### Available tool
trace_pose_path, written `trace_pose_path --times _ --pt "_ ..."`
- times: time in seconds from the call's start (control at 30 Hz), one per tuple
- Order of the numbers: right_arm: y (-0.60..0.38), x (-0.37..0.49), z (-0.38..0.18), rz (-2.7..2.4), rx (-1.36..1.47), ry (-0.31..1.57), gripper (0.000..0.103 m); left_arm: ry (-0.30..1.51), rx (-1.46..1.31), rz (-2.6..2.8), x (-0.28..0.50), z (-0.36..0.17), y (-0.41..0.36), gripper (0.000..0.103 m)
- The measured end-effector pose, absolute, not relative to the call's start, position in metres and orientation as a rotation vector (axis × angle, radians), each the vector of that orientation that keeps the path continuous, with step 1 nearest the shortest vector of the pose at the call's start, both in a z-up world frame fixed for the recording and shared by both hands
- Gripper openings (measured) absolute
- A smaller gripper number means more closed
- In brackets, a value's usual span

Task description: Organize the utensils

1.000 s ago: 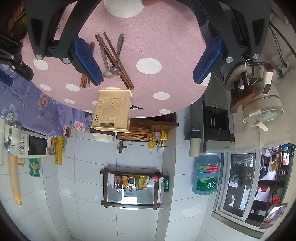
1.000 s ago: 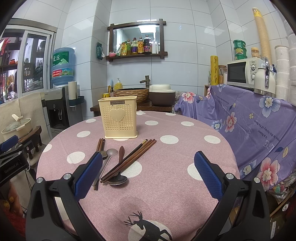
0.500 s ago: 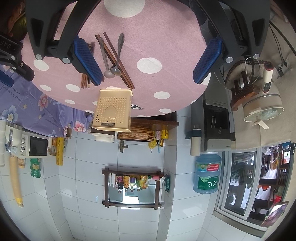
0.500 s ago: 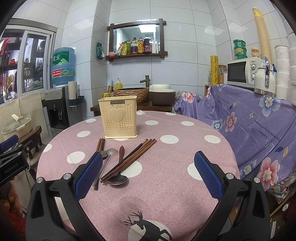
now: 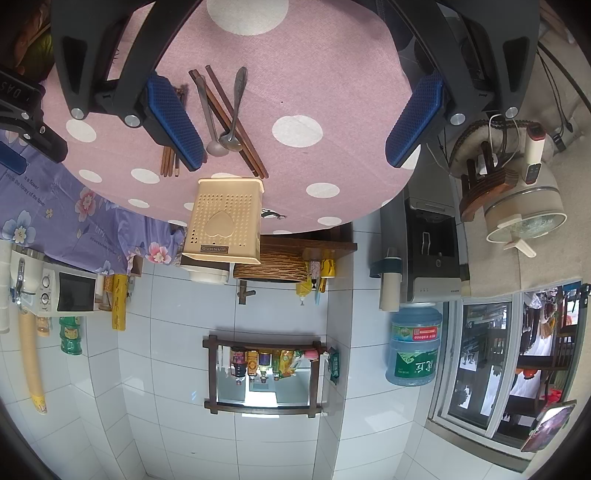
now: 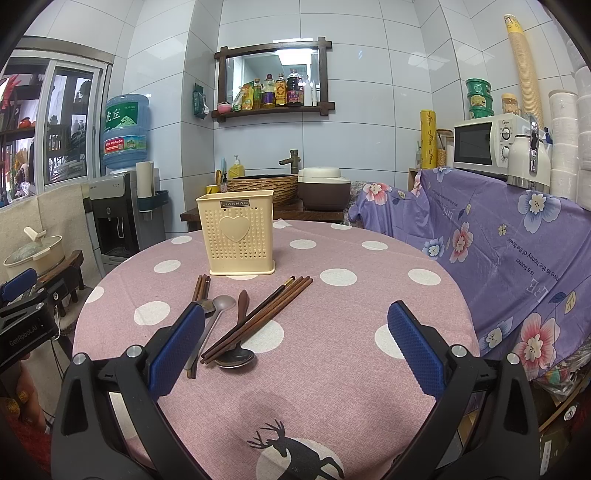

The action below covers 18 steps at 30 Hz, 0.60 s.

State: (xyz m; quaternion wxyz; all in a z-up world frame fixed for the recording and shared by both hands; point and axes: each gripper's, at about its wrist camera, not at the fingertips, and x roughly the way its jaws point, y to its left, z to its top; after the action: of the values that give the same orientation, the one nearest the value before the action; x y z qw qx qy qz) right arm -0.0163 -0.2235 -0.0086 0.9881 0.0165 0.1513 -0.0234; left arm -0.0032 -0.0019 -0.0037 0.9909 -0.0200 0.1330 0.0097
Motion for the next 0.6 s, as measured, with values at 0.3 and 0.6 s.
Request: trace_pose_path --times 0.3,0.6 --pt "-0.2234 -0.0157 -0.0083 -0.048 0.032 0.302 0.098 0.263 -0.037 0.02 -0.0048 -0.0042 0.0005 0.098" --pt "-0.2232 -0.0157 -0.0077 -0.048 0.033 0.304 0.098 0.265 -0.039 0.019 -0.003 -0.0028 -0.0003 0.098"
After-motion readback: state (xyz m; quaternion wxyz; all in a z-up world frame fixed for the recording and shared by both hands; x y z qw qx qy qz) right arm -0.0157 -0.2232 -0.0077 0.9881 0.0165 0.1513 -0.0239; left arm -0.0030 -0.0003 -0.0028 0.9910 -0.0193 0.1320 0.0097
